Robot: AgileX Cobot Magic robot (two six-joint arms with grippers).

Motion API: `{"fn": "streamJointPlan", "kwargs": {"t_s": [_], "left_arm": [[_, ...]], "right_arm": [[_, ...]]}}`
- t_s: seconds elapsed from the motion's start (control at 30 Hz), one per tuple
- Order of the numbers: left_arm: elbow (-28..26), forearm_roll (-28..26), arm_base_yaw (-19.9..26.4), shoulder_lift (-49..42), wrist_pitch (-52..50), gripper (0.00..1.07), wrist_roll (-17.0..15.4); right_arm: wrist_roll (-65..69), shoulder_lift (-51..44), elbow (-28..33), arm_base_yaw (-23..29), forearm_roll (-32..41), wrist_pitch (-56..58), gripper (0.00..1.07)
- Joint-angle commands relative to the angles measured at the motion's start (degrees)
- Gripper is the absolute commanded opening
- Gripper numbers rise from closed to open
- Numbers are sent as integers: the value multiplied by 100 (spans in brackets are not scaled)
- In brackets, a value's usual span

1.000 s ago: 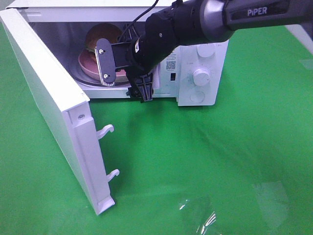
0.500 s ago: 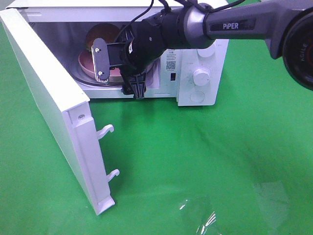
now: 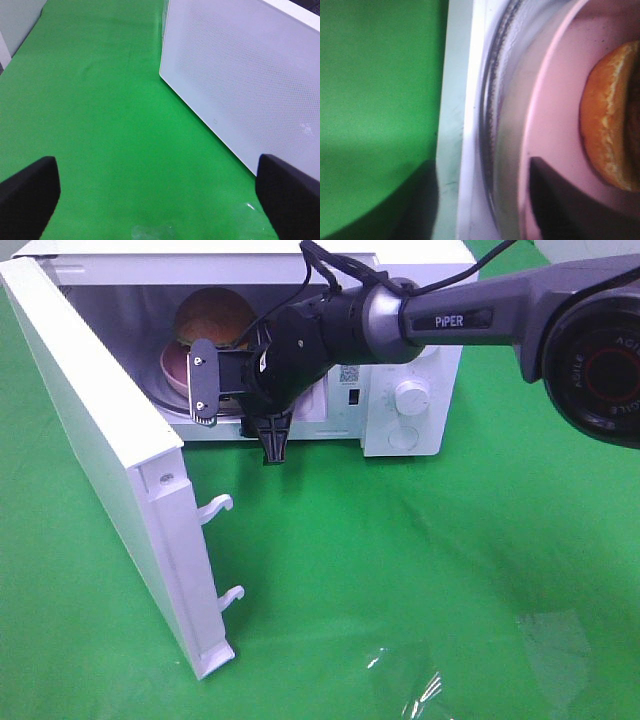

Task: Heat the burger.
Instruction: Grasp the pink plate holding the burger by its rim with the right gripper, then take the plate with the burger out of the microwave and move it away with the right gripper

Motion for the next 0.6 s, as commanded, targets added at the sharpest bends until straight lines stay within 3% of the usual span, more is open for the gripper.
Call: {"fn": "streamJointPlan", "kwargs": {"t_s": [0.03,0.1,0.13,0.6], "left_arm": [[17,-11,11,-34,-40,99,-6],[17,-11,11,-34,-40,99,-6],[17,-11,11,-34,-40,99,-6],[17,-11,11,-34,-40,99,-6]], "right_arm": [[17,-40,-46,6,46,0,15],[17,-57,-46,6,46,6,9],[40,-57,-46,6,63,11,0],[-223,-189,-46,6,304,556,0]]}}
